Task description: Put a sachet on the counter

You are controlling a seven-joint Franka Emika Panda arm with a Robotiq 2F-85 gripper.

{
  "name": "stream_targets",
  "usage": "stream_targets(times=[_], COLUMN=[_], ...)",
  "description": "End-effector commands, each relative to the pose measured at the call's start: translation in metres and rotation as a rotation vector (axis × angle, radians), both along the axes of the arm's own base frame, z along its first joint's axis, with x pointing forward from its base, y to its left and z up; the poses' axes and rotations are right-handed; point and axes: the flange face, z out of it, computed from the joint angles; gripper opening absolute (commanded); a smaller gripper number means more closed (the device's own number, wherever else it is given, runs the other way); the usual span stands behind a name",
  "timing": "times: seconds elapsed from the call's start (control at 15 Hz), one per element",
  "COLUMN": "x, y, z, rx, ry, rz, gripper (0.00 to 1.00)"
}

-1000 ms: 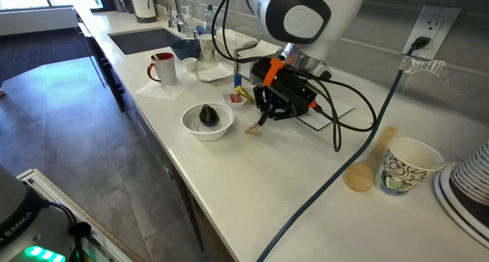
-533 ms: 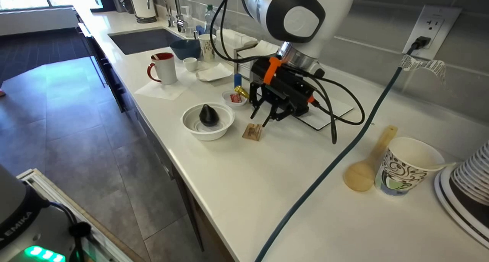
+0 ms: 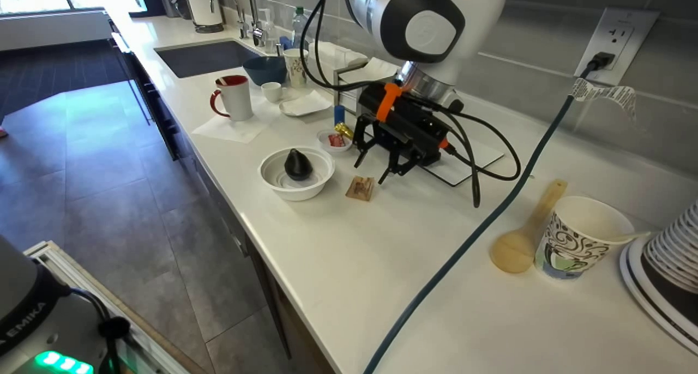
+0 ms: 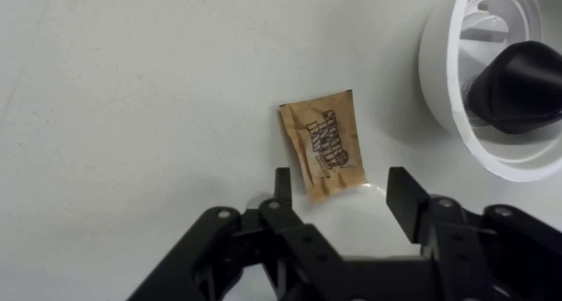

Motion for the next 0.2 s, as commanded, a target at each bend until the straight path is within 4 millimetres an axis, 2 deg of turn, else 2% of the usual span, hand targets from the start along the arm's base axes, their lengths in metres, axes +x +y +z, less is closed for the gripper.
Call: stream_targets(times=[0.0,0.13], x=[0.0004,0.0004], y=[-0.0006,-0.0007], z=[0.0004,0.0004], rx=[0.000,0.000], ry=[0.001,0.001], rz=[0.000,0.000], gripper=[0.60,0.60])
